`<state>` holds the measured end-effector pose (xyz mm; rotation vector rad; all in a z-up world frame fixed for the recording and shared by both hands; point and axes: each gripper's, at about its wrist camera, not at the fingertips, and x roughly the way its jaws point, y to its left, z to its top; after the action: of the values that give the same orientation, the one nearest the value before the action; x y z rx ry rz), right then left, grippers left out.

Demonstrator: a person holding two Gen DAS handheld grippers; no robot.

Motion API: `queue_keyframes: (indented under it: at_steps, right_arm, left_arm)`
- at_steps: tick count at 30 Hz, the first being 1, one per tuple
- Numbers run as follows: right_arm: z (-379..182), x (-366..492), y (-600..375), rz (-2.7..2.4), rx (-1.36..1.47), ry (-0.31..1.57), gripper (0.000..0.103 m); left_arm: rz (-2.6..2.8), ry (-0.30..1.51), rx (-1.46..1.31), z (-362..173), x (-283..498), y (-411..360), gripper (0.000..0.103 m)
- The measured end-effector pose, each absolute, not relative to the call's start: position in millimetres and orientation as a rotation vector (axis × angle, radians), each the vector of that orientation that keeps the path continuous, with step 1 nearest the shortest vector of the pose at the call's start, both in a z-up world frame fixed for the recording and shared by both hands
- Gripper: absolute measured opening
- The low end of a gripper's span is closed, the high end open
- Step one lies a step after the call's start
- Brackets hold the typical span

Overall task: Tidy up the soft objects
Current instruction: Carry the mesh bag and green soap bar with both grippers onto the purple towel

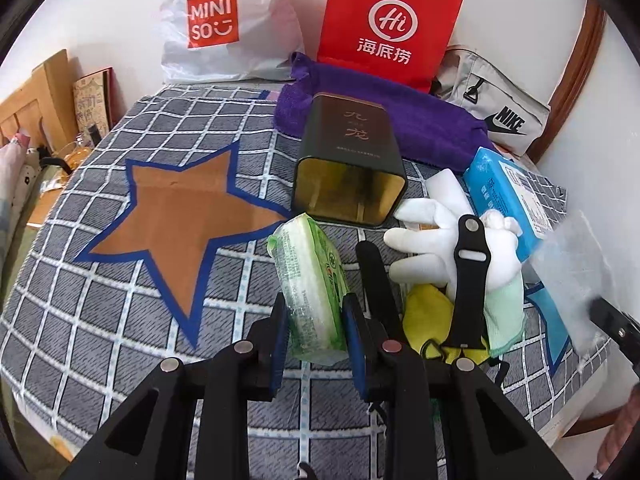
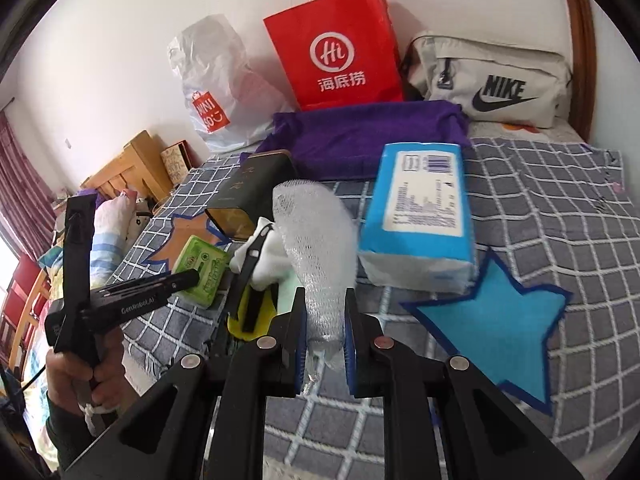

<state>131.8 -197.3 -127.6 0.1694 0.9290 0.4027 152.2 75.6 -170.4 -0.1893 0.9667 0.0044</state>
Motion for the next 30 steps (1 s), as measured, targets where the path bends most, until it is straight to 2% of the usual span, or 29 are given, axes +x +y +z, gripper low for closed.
queue_keyframes:
  at_steps: [5, 18, 30]
  right_arm:
    - [-129, 105, -220, 0.333, 0.135, 0.931, 0.014]
    - [-185, 96, -247, 0.242, 0.163, 1.043, 0.009]
    - [-157, 95, -247, 0.248, 0.174, 0.998, 0.009]
  left_arm:
    - [0.032, 0.963, -0.171, -166, 139, 75, 0.025]
    - [0.038, 0.951, -0.184, -151, 118, 72, 0.020]
    - [0.022, 0.934, -0.193, -129, 122, 77, 0.018]
